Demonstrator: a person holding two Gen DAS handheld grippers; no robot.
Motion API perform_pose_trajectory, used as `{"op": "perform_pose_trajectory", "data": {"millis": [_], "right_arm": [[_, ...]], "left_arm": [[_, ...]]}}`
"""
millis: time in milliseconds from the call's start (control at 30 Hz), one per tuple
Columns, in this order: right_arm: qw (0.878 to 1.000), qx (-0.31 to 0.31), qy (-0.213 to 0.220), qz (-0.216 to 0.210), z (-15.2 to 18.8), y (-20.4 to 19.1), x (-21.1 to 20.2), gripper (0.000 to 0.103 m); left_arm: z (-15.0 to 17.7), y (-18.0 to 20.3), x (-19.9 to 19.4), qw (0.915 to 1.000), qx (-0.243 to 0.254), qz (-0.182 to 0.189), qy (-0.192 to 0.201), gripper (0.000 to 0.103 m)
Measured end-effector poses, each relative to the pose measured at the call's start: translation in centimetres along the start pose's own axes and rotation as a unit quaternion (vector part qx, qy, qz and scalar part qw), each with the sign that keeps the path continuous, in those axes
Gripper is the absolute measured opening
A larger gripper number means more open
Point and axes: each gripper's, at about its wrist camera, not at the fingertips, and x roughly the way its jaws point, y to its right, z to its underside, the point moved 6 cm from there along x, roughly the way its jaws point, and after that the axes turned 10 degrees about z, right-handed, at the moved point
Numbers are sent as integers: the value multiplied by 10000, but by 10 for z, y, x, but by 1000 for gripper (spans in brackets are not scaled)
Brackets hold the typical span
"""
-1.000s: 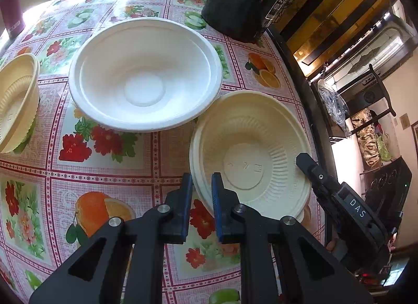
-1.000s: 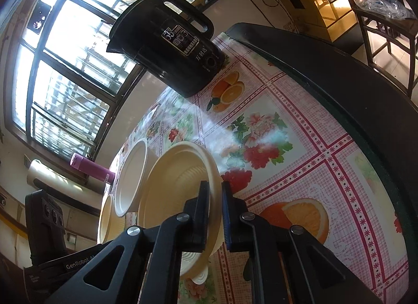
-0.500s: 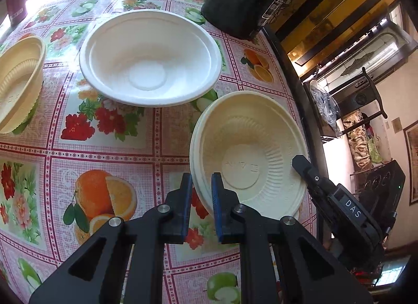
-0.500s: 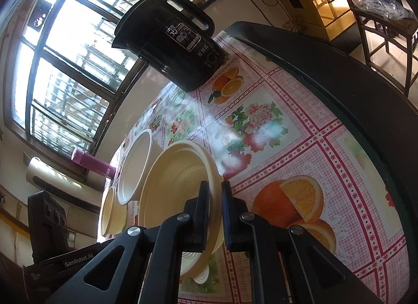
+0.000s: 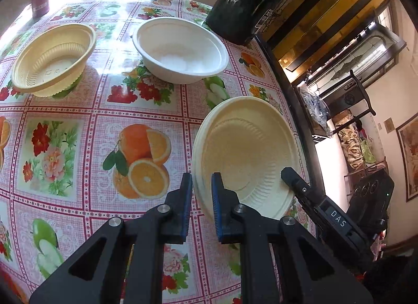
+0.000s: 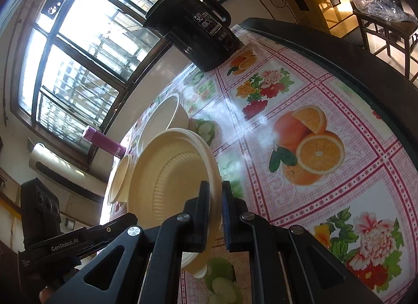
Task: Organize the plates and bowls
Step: 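Lift the beige bowl and carry it toward the red plate stack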
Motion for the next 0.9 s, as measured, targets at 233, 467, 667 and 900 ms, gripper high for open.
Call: {"op": "perform_pose_trajectory", "data": {"millis": [233, 467, 667, 900], "right_arm": [[9993, -356, 56, -62, 36, -40, -27, 9], [9937, -1048, 109, -372, 77, -126, -48, 9], [9808, -1756, -28, -845, 126, -222, -52, 9], [9577, -2538, -423, -1290, 201, -325, -36, 9]], "left_arm": [[29, -22, -53, 9992, -3, 103, 391, 12], [57, -68, -131, 9942, -81, -56, 1075, 12], [80, -128, -209, 9856, -312, -405, 1613, 12], [117, -197, -291, 9703, -581, -1127, 2063, 12]]}}
